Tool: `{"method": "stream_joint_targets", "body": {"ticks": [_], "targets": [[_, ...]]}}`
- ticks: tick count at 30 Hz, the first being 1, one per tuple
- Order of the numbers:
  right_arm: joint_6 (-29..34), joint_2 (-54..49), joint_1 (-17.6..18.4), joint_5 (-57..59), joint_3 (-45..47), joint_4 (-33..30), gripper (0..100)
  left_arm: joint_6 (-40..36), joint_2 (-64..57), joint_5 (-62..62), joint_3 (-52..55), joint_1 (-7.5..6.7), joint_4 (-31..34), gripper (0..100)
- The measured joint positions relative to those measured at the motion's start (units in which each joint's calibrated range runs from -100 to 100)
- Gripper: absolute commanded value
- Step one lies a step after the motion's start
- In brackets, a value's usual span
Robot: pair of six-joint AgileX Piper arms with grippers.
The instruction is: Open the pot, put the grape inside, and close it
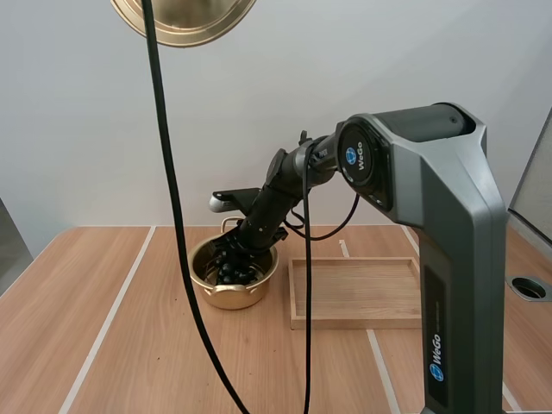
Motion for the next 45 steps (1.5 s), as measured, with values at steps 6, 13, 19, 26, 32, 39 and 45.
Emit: {"method": "stream_joint_targets", "body": {"ticks": [6,13,19,26,32,39,45], "targets": [[-0.2,0.0,0.0,-0.29,0.0,0.22,0,0.0,0.0,0.0,0.0,0.0,0.0,0],[-0.39,0.0,0.0,-0.33,0.0,0.57,8,0.0,0.0,0.0,0.0,0.0,0.0,0],[-0.39,0.0,0.0,-0.14,0.0,0.99,100,0.0,0.0,0.0,0.0,0.0,0.0,0],[-0.53,0.0,0.16,0.03,-0.26,1.67,100,0.22,0.0,0.0,0.0,0.0,0.0,0],[-0.53,-1.09,0.16,0.19,-0.26,1.69,100,0.32,0.0,0.0,0.0,0.0,0.0,0],[-0.56,-7.69,0.16,0.34,-0.12,1.42,100,0.32,0.0,0.0,0.0,0.0,0.0,0],[-0.56,-13.43,0.16,0.5,-0.12,1.42,100,0.43,0.0,0.0,0.0,0.0,0.0,0]]}}
